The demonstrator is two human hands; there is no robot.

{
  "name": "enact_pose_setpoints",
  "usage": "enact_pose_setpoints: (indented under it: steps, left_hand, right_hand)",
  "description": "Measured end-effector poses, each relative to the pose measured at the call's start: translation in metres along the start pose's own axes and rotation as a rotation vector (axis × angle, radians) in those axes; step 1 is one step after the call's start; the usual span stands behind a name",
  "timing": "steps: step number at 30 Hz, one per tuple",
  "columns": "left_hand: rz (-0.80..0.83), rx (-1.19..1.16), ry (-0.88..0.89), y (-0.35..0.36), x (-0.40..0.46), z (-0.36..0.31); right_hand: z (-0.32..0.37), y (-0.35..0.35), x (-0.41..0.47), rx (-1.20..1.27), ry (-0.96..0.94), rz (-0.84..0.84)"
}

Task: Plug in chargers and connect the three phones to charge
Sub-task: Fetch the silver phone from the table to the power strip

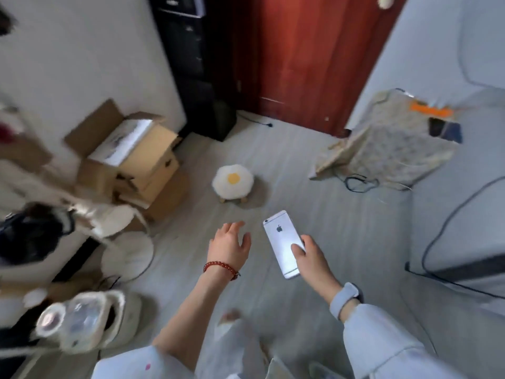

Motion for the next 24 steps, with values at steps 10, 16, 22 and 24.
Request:
enact_pose_setpoints:
  steps: [10, 16, 22, 24]
  left_hand:
    - [0.179, 0.108, 0.263, 0.066, 0.238, -0.147]
    - [0.280, 0.151, 0.347, 0.106, 0.380, -0.249]
    - [0.425, 0.172, 0.442, 0.179, 0.463, -0.358]
    - [0.446, 0.172, 0.464, 0.205, 0.489, -0.393]
  right_hand:
    - [0.007, -0.125, 0.204, 0.100, 0.159, -0.223]
    - [0.032, -0.218, 0.329, 0.151, 0.227, -0.296]
    - [0.003, -0.309, 0.403, 0.233, 0.330, -0.383]
    - [-0.014, -0.340, 0.430, 0.265, 0.347, -0.404]
Point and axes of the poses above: each hand's wrist, its own x-axis towards the middle knuckle, its own y-axis out of the palm, z = x × y, the point moved 4 cm from there along x, towards the middle knuckle, and after that the axes turned 4 degrees about -x, right-handed, at the moved point
